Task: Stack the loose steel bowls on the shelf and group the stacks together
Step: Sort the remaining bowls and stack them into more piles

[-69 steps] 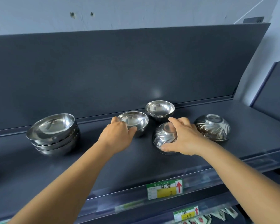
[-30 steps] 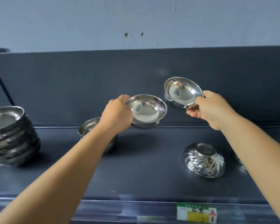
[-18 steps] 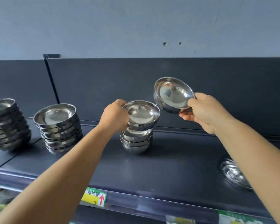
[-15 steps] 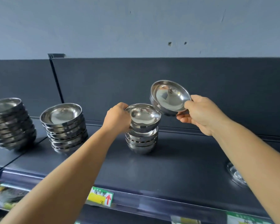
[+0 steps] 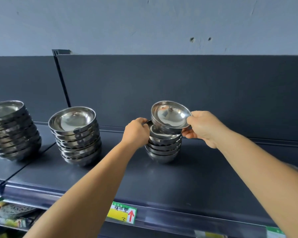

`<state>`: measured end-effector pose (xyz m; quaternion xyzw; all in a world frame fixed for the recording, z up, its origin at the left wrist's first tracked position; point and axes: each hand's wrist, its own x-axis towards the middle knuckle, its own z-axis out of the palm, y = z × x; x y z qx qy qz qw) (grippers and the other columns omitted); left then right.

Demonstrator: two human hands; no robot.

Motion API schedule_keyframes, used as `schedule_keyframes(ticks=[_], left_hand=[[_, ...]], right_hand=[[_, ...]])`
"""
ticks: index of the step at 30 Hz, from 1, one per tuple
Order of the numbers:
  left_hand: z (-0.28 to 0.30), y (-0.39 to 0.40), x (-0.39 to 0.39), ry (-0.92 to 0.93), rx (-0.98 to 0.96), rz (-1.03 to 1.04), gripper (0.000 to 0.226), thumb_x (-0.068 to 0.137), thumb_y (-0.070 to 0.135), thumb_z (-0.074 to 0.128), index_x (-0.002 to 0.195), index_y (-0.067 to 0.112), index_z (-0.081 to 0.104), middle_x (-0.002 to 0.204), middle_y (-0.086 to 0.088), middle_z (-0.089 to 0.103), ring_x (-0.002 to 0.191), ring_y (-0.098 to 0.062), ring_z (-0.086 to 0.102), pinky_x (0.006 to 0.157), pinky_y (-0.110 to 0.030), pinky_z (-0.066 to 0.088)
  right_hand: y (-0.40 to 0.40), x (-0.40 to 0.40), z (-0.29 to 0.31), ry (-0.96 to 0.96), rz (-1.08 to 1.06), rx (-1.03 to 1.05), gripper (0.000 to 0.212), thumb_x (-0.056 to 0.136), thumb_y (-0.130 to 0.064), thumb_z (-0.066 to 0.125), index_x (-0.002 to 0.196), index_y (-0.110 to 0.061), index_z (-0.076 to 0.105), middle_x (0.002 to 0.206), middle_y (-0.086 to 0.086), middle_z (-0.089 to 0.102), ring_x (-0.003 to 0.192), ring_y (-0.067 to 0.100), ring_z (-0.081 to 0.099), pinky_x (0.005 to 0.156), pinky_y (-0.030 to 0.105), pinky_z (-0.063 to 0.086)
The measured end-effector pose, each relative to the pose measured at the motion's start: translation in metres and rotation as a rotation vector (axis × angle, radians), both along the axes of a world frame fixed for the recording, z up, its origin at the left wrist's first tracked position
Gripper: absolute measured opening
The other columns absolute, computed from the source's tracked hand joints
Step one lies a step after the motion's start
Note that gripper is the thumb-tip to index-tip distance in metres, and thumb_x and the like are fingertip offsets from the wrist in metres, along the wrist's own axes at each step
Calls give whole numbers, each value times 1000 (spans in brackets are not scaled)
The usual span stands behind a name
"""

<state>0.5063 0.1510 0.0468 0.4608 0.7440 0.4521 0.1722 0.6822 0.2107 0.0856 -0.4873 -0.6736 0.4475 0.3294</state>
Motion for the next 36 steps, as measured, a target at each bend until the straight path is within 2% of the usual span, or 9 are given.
schedule_keyframes(ticks=[2,5,10,17,22,25,28,31,36], left_hand=[[-2,0,-4,-6,4,-10,33,95,22,37,105,12,68,93,-8,71,88,-32,65,86,-39,55],[2,-4,-6,-113,15,-18,37,95,33,30,72,10,46,69,-6,47,70,-25,44,69,-34,43],[10,-14,-3,-57,0,-105,51,98,46,26,72,6,44,72,-6,44,71,-21,43,70,-34,39],[10,-15,1,62,-35,-88,43,101,31,30,62,13,23,58,0,28,53,-16,24,49,-29,22],[10,-14,-1,271,-72,-70,39,100,23,27,61,17,24,73,-8,41,75,-28,41,66,-32,38],[10,-18,4,485,-37,-60,32,100,30,26,76,16,41,99,-10,50,108,-33,41,98,-37,36],[14,-29,23,668,26,-115,42,102,33,29,129,7,48,141,-6,43,134,-28,28,108,-33,25],[15,-39,52,837,106,-220,47,102,32,31,141,9,40,147,-2,38,140,-24,25,110,-31,24],[2,-41,108,881,-32,-426,52,101,35,34,146,9,33,148,-5,38,141,-24,24,114,-30,20]], right_hand=[[1,-5,-2,-41,-3,1,30,90,-1,36,99,-2,65,78,12,66,64,20,62,57,27,52],[2,-12,-4,-99,-5,-2,28,89,-1,36,94,0,64,79,13,67,62,19,62,55,26,51],[4,-20,-3,-167,-32,7,26,86,0,39,86,3,65,70,12,66,56,19,60,54,26,51],[-3,-24,-2,-274,-61,27,27,86,-4,39,71,-4,62,67,8,64,51,18,51,53,25,46],[-11,-21,-6,-305,-87,68,24,86,-14,37,63,-13,44,67,7,52,63,22,49,63,30,39],[-21,-13,-7,-332,-60,157,30,90,-19,35,60,-16,31,66,2,38,63,19,38,55,28,27],[-38,3,-9,-475,-32,311,29,95,-20,30,68,-11,38,74,2,42,72,24,40,54,32,29],[-51,29,-14,-634,7,393,40,101,-27,30,132,-10,48,140,5,47,130,28,39,100,38,36],[-67,84,-26,-764,5,461,49,102,-32,30,148,-14,29,156,-1,29,143,20,23,112,33,22]])
